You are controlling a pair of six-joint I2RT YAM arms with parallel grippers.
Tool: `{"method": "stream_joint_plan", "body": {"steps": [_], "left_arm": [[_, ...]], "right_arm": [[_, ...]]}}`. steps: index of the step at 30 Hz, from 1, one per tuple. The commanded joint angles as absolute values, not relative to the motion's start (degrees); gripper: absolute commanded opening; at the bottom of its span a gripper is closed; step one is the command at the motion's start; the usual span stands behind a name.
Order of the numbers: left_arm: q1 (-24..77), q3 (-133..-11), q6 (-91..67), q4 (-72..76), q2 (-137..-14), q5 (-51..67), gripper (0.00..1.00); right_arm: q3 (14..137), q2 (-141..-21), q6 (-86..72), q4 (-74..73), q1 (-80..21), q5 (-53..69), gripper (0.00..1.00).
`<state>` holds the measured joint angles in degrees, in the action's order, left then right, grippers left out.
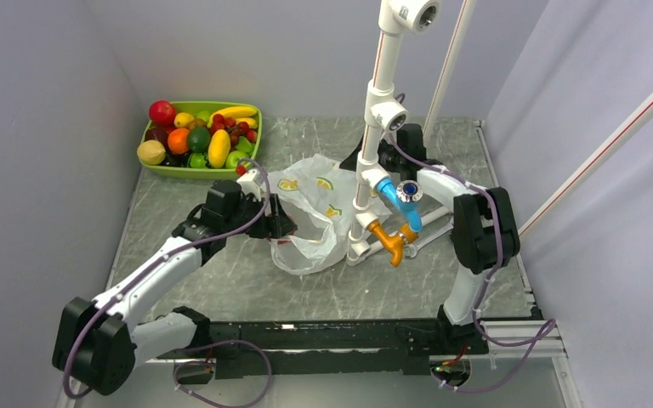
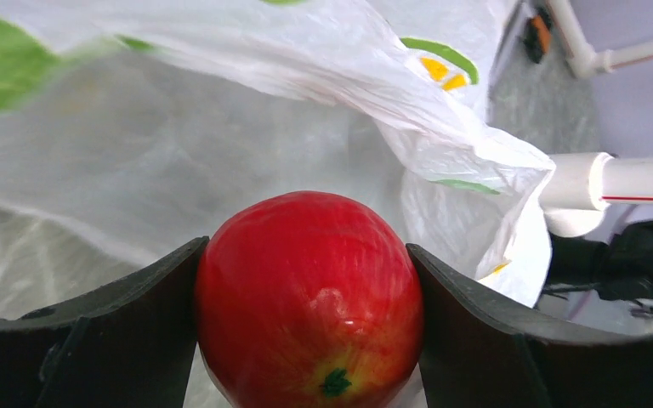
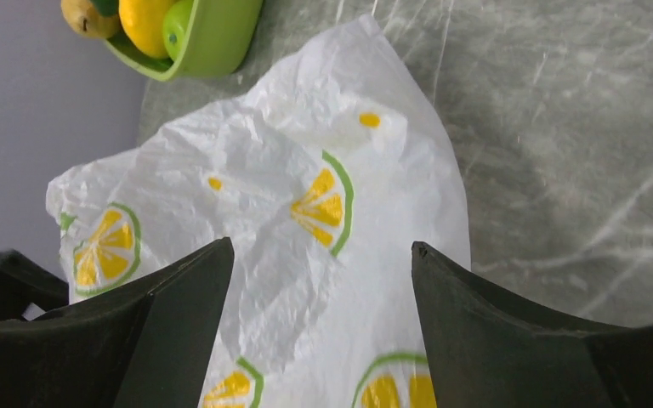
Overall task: Take the fake fruits out of the plastic bag
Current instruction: Take out the fake fruit from the plastic bag, then place the fake fruit in the bin.
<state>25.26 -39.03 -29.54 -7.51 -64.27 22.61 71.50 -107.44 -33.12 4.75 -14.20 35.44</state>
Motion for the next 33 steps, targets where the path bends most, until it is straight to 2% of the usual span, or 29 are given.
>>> {"method": "stream_joint_plan", "body": {"steps": [1, 2, 7, 9, 12, 17, 20, 25, 29, 33], "left_arm": [[25.0, -43.5, -25.6, -20.6, -57.3, 11.7, 0.18], [24.9, -42.4, -26.2, -18.8, -55.0, 9.7, 0.12], [25.0, -33.0, -29.3, -0.8, -41.9, 6.0, 0.1], [24.9, -34.3, -29.6, -0.8, -40.7, 3.6, 0.05], [25.0, -41.2, -27.2, -9.9, -41.9, 0.3, 0.0], [24.4, -54.9, -20.3, -26.5, -48.0, -11.1, 0.0], [21.0, -61.6, -18.5, -30.9, -50.9, -13.9, 0.0], [8.4, -67.6, -16.4, -27.5, -57.3, -7.9, 0.0], [-2.2, -74.7, -16.5, -24.4, -69.9, 1.2, 0.0], [-8.2, -81.6, -17.0, -19.8, -82.7, 2.7, 0.0]], "right_arm": [[66.0, -99.8, -29.1, 4.0, -14.8, 31.1, 0.81], [64.6, -98.6, -29.4, 5.1, -14.7, 31.4, 0.81], [59.3, -93.7, -30.1, 7.2, -14.6, 31.9, 0.8], [54.6, -90.5, -31.6, 10.1, -14.9, 31.5, 0.8], [48.5, -85.1, -32.2, 12.7, -15.1, 27.6, 0.8], [43.6, -78.7, -31.1, 13.7, -15.3, 22.7, 0.8], [41.2, -75.7, -30.7, 16.5, -15.5, 20.9, 0.8], [38.3, -72.4, -29.6, 17.5, -15.5, 16.1, 0.82], [37.4, -71.4, -30.7, 18.7, -15.5, 15.6, 0.83], [38.4, -72.6, -30.8, 16.8, -15.4, 14.6, 0.83]]}}
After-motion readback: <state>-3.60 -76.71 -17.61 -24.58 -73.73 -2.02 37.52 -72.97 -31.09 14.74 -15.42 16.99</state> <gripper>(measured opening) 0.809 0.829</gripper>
